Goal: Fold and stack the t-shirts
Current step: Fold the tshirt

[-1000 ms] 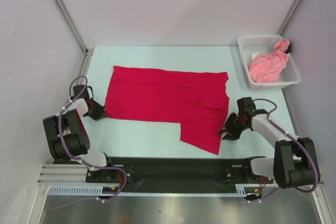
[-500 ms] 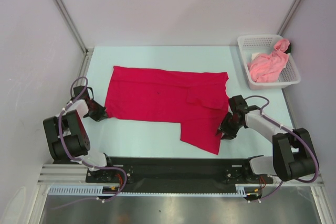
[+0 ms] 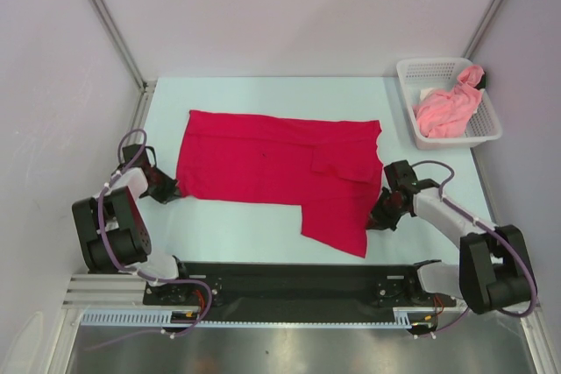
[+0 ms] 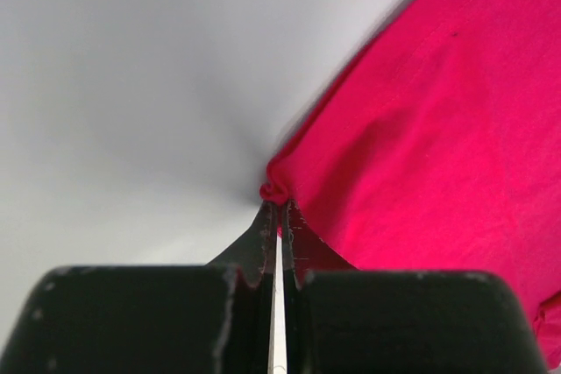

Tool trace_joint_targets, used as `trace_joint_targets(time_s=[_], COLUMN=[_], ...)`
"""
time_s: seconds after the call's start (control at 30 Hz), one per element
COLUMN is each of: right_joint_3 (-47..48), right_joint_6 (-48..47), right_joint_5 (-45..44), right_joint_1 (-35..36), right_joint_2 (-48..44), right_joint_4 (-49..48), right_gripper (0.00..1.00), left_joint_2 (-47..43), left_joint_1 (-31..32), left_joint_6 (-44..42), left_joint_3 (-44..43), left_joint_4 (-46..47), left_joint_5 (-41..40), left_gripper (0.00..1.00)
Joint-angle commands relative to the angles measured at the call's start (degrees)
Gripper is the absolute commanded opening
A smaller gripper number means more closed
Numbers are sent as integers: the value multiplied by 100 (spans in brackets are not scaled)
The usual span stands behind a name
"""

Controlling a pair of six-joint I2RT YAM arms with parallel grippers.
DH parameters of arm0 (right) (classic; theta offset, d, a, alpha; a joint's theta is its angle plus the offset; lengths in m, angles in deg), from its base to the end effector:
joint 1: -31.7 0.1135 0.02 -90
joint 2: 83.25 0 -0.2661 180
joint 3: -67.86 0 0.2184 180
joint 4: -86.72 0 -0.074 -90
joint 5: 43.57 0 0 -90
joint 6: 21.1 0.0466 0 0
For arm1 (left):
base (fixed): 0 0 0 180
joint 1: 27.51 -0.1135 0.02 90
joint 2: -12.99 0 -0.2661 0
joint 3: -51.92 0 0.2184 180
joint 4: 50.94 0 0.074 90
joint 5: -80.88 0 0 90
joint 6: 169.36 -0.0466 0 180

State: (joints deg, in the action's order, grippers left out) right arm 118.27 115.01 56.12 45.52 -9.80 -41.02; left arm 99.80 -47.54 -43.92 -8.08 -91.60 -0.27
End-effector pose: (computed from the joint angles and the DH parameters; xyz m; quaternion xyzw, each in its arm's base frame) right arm 0.1687 0.0496 0.1671 0.2644 0.9523 0.1362 0.0686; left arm 0.2337 0.0776 0.1698 -0.4417 0.8725 -0.1011 0.1829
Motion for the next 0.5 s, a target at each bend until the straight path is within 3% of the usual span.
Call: trace_joint_targets(time_s=[0.0,0.2,0.47], right_joint_3=[61,587,1659], right_joint_6=[-153,-672,-1121], right_joint_5=[49,366,928], right_joint_1=[-178,-722,-1075], right_joint_2=[-489,-885,18], right_joint_4=[218,429,262], right_gripper=[0,0,0], left_joint_2=[-383,-524,-735], left_joint_1=[-36,-27,105], left_joint_6=[-160,-248,-213], left_joint_3=[11,-156,-647], left_joint_4=[-52,-8,168], left_joint_5=[30,381,461], left_gripper=[0,0,0])
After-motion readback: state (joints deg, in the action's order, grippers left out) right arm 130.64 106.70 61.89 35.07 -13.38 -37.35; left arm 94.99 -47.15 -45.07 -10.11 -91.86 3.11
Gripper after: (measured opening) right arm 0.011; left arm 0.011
